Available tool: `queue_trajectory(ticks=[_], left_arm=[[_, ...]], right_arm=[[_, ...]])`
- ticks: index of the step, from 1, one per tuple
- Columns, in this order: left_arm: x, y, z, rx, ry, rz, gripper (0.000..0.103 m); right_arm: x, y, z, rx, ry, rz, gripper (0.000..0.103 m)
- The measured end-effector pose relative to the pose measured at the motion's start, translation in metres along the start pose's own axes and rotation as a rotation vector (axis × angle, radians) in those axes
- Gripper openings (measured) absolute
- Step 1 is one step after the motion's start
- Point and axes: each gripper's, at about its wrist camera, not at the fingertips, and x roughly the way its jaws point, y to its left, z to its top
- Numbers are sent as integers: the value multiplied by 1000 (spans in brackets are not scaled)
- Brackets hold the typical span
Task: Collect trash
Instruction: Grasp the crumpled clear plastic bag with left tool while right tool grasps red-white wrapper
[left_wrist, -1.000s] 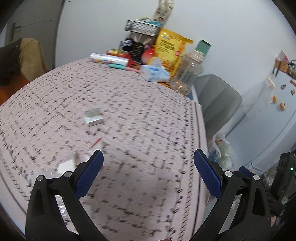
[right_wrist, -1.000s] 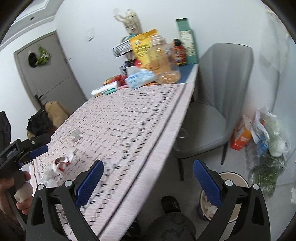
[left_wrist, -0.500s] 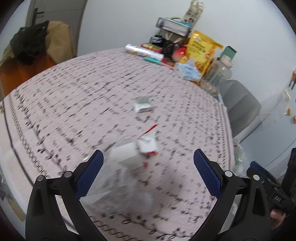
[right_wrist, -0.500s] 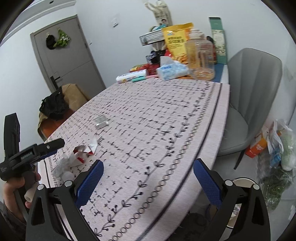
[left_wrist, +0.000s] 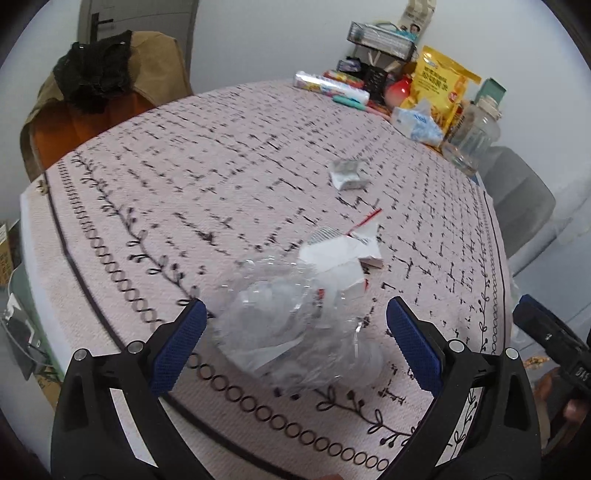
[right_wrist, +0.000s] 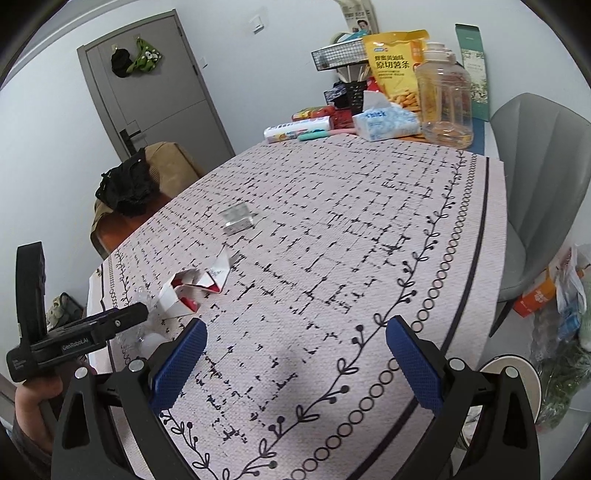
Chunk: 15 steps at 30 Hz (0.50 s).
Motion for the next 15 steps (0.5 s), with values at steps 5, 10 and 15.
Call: queue_trajectory(ticks=[5,10,15], left_arm=[[-1,10,-2,-30,22,20,97],[8,8,-6,-49,34,32,97],[20,-2,-7,-14,50,79,97]], right_arm=[[6,4,-3,-3,13,18,95],[6,6,-5,0,14,30,95],[3,4,-8,3,18,29,95]])
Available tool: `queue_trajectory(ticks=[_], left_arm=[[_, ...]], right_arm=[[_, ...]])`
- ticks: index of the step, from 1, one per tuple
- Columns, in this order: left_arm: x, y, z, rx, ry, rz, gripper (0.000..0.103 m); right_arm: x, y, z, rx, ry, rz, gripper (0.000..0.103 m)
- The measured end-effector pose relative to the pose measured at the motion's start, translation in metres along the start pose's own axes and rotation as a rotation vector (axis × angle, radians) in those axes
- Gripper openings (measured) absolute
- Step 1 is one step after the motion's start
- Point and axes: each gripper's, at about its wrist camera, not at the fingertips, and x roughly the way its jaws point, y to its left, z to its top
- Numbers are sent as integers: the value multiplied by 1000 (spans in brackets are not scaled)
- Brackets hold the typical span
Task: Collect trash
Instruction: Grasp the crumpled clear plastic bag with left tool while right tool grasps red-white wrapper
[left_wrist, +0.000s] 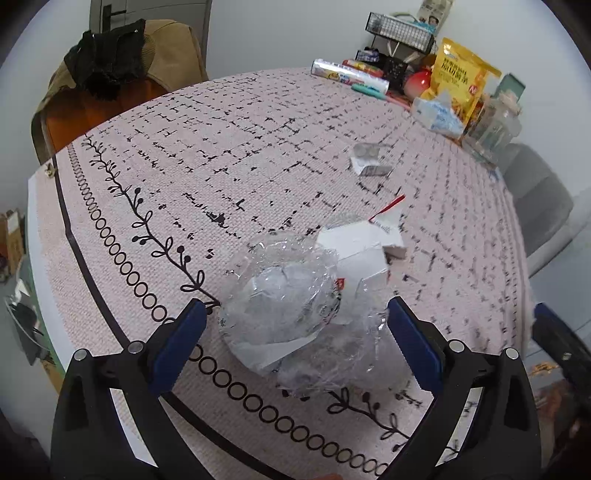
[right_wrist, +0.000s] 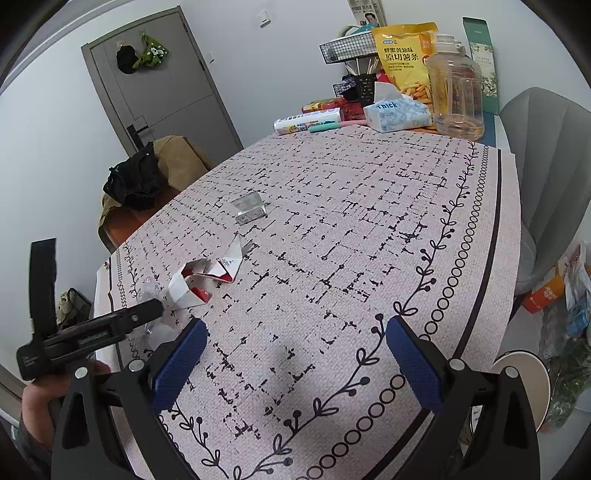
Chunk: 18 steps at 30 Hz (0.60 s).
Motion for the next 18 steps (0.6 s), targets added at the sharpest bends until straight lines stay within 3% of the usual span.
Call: queue_trajectory(ticks=[6,16,18], left_arm=[[-11,13,-6,-1,-4,36,97],[-32,43,-19,-42,-15,13,96],[-30,44,-19,-49,-14,-1,84]], right_arm=[[4,3,0,-7,10,-1,95],[25,33,9,-67,30,23,95],[31,42,9,-101,46,34,87]])
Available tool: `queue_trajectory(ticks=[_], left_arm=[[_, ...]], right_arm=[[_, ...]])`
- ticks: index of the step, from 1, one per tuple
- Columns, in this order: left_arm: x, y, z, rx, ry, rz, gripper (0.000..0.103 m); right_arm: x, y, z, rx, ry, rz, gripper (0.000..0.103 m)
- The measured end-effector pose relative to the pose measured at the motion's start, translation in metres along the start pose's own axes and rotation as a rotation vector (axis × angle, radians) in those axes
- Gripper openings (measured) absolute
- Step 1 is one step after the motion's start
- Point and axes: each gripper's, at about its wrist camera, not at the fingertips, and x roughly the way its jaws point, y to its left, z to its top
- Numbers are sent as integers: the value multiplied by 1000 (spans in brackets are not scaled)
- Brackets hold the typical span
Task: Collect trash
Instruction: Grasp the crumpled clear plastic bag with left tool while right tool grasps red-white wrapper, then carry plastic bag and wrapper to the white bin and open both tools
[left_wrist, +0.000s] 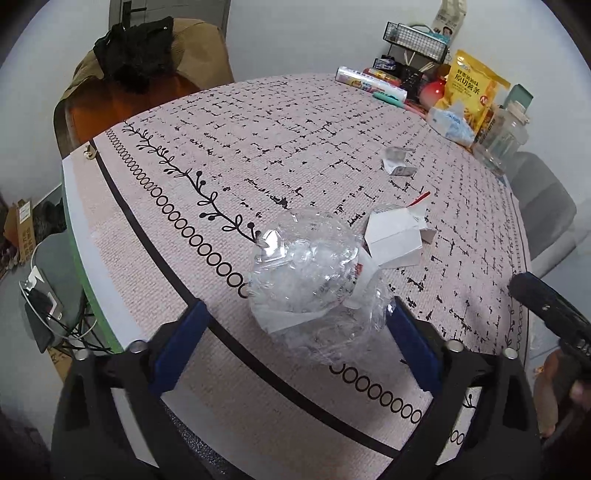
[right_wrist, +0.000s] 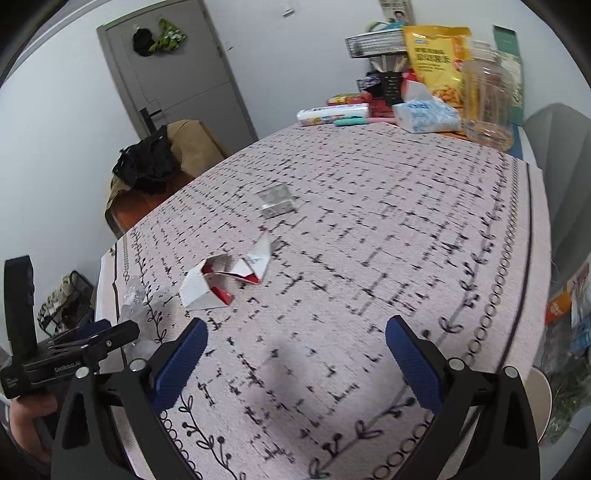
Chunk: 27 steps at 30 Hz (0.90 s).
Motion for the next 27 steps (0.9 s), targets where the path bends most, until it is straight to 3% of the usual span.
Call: queue_trajectory(ticks=[2,4,12,19,27], left_arm=[[3,4,1,-26,11,-43,76],[5,3,4,-13,5,-52,75],[12,12,19,-57,-23,-104,74],[15,13,40,-67,-63,-81,74],[20,17,47,-85,-70,-79,74]], right_arm=[[6,5,2,-20,23,14,71],[12,9,4,-33,43,25,64],[25,17,15,-56,59,39,55],[56,33,29,-121,102,51,29],[78,50,36,-201,124,33,28]])
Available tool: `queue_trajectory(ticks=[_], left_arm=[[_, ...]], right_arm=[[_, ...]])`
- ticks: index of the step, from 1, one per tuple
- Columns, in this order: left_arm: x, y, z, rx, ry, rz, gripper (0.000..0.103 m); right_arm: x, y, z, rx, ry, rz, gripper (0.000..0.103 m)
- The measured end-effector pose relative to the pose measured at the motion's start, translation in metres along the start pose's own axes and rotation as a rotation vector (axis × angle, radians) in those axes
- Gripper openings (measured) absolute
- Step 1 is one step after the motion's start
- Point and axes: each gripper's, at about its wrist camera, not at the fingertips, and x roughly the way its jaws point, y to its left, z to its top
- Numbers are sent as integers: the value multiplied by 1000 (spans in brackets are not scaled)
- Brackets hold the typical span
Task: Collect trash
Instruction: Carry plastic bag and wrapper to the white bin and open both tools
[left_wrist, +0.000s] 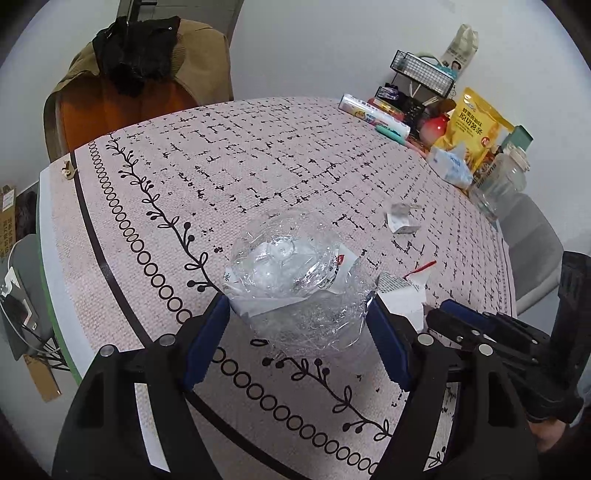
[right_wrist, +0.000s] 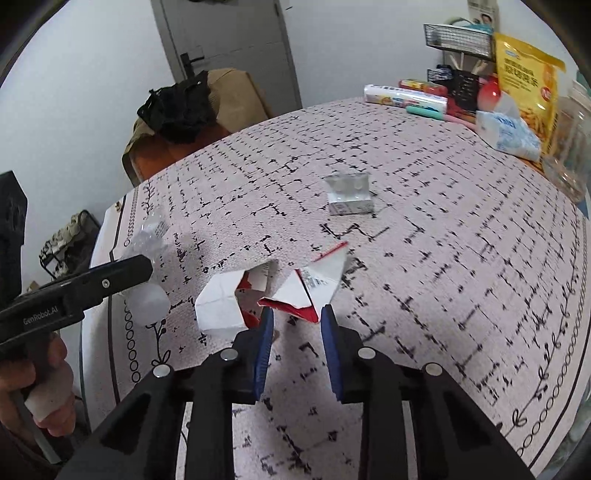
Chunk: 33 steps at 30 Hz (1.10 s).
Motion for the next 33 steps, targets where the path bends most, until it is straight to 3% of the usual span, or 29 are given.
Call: queue_trajectory(ticks=[5,6,8,10,21,33], left_arm=[[0,4,-1,-15,-2,-3,74],[0,5,-1,-16,-4,-5,74],[-2,5,0,-18,-8,-7,74],[-4,4,0,-20,-12,-11,74],[-10,-38,8,42,-38,-67,74],[-4,-140,2,201,-17,-189,74]], right_arm=[[17,3,7,-39,21,-29,29],[20,3,8,-46,24,-31,26],[21,2,10,-55,17,-43,8],[16,-1,10,-38,7,-31,2],[-41,-31,-5,66,-80,-34,1],[-120,-104,-43,231,-178,-106,1]])
